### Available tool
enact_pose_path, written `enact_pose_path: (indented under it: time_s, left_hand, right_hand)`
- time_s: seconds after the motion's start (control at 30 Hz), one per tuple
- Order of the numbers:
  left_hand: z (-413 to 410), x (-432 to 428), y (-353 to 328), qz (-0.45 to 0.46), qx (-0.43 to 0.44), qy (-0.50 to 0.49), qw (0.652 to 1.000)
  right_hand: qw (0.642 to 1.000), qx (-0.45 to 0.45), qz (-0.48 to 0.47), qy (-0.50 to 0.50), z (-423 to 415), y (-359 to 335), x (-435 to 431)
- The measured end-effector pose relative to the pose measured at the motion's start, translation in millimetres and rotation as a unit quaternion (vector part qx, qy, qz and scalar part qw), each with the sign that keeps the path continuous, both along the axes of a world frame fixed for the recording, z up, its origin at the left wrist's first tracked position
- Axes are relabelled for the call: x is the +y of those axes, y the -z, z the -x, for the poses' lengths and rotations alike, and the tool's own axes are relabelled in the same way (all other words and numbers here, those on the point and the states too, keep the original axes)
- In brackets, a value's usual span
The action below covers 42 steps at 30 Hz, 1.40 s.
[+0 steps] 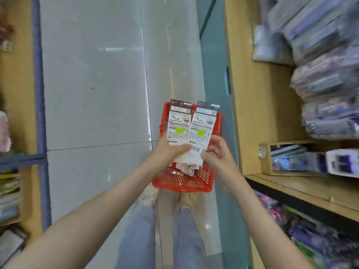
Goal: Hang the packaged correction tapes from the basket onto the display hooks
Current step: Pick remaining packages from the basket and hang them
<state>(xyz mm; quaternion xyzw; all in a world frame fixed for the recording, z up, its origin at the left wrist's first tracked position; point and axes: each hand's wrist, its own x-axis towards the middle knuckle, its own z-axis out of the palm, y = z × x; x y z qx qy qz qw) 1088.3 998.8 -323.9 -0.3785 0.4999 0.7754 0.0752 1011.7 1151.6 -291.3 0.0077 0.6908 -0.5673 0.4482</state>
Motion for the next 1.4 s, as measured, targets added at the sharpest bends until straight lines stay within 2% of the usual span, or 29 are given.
enact_pose_path:
  time_s: [0.2,0.37,0.43,0.57,0.7,0.83,0.93,1.07,1.13,1.2,1.3,1.4]
  left_hand:
    - [12,-15,-155,0.018,0.095,0.125,0.987]
    - [23,10,-262,0.024,0.162,0.232,0.959]
    - [25,27,-296,0.025,0.187,0.264,0.946]
    - [22,77,-361,0.036,0.242,0.299,0.922]
    - [3,139,-418,0.049,0.297,0.328,0.896]
    - [-42,221,-476,0.025,0.323,0.373,0.87]
    - [-78,281,-516,-0.023,0.306,0.388,0.869]
    - [-116,356,-560,-0.029,0.322,0.398,0.858]
    - [-125,383,-581,-0.069,0.357,0.425,0.829]
    - [-133,405,-607,-0.092,0.403,0.475,0.777]
    - [-135,428,-645,-0.06,0.471,0.526,0.705]
    - [-129,445,-679,-0.048,0.523,0.55,0.649]
  right_hand:
    - [0.981,-0.017,0.139,0.134,-12,-137,3]
    - [0.95,0.031,0.233,0.207,-21,-233,26]
    - [0.942,0.069,0.24,0.224,-30,-271,46]
    - [0.934,0.205,0.13,0.262,-56,-337,98]
    - [0.896,0.346,-0.019,0.277,-100,-389,166]
    - [0.833,0.448,-0.089,0.311,-163,-439,236]
    - [0.781,0.509,-0.142,0.334,-206,-473,282]
    - [0.698,0.582,-0.178,0.377,-256,-521,337]
    - [0.668,0.601,-0.193,0.395,-272,-542,361]
    - [0.644,0.611,-0.203,0.412,-280,-564,382]
    - [0.611,0.64,-0.199,0.42,-286,-599,405]
    - [0.575,0.673,-0.208,0.417,-291,-636,422]
